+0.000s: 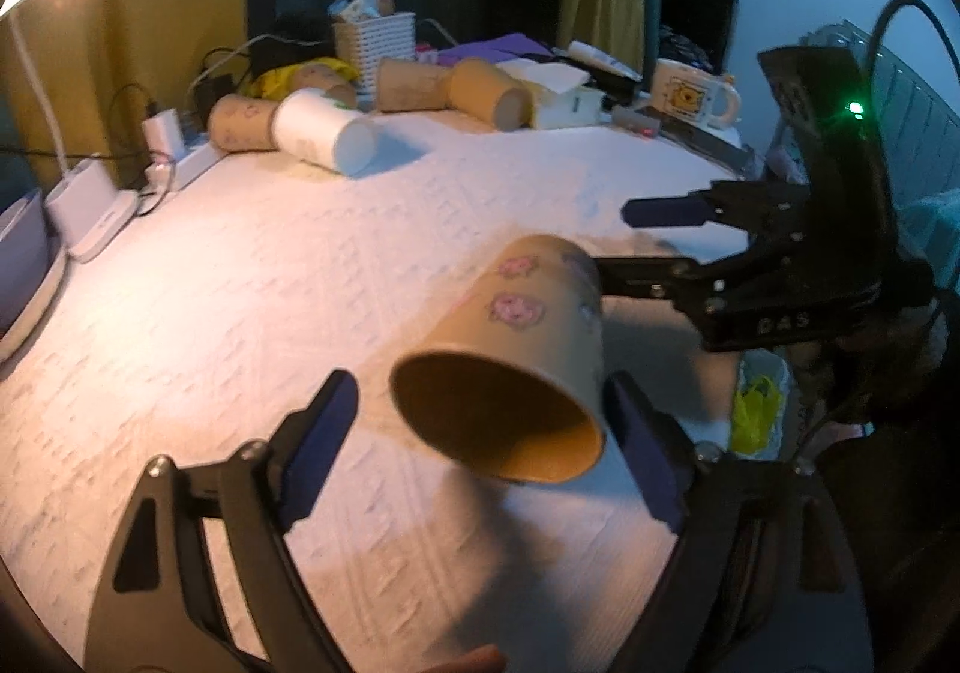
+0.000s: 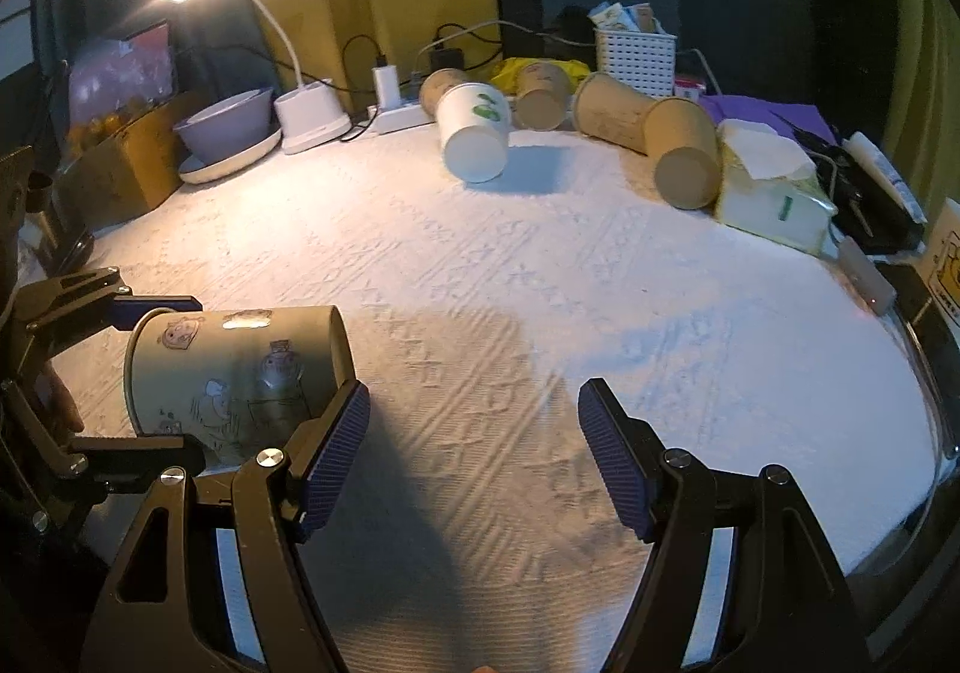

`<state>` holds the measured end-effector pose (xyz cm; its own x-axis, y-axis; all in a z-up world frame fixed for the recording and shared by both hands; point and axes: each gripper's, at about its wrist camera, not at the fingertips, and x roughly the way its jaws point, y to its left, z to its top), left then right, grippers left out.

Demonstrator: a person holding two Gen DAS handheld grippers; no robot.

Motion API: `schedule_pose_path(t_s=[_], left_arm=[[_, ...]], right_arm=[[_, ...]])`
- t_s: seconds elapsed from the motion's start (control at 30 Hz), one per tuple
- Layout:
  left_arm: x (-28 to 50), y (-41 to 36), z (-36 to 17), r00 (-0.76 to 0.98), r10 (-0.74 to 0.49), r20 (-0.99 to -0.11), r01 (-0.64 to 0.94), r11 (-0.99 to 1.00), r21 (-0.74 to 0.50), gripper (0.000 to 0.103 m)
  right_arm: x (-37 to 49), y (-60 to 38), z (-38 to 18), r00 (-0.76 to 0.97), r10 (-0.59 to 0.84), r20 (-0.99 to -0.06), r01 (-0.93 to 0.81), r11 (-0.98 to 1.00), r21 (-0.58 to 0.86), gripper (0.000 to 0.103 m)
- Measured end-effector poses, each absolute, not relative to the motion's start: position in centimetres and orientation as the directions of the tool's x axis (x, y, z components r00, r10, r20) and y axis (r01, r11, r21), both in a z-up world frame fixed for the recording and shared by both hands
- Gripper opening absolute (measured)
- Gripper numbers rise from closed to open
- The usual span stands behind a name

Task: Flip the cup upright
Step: 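Lift the pig-print cup with the left gripper and turn it toward the right gripper, then grasp the cup with the right gripper while the left gripper releases it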

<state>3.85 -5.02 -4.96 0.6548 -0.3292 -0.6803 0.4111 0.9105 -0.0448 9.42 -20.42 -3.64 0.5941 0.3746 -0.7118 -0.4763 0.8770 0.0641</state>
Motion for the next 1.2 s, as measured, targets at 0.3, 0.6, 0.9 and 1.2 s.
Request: schedule_pose_path(t_s=[0.3,0.6,0.9,1.2], left_arm=[[1.6,-0.8,-4.9,0.705,-0.218,-0.675,0.272,0.962,-0.027,0.085],[-0.3,3.3,-4.3,0.753,-0.173,-0.635,0.165,0.984,-0.073,0.085],[-1.4,5.4,-4.1,0.77,-0.192,-0.609,0.121,0.98,-0.157,0.085],[-2.4,6.9,-3.9,0.787,-0.18,-0.589,0.088,0.979,-0.181,0.085]], right_arm=[[7.2,-18.0,-2.8,0.557,0.4,-0.728,-0.561,0.828,0.025,0.075],[4.3,-15.4,-1.9,0.513,0.395,-0.762,-0.653,0.756,-0.048,0.075],[3.2,-12.1,-0.2,0.383,0.387,-0.839,-0.779,0.623,-0.069,0.074],[4.5,-8.0,0.9,0.321,0.395,-0.861,-0.789,0.614,-0.013,0.074]])
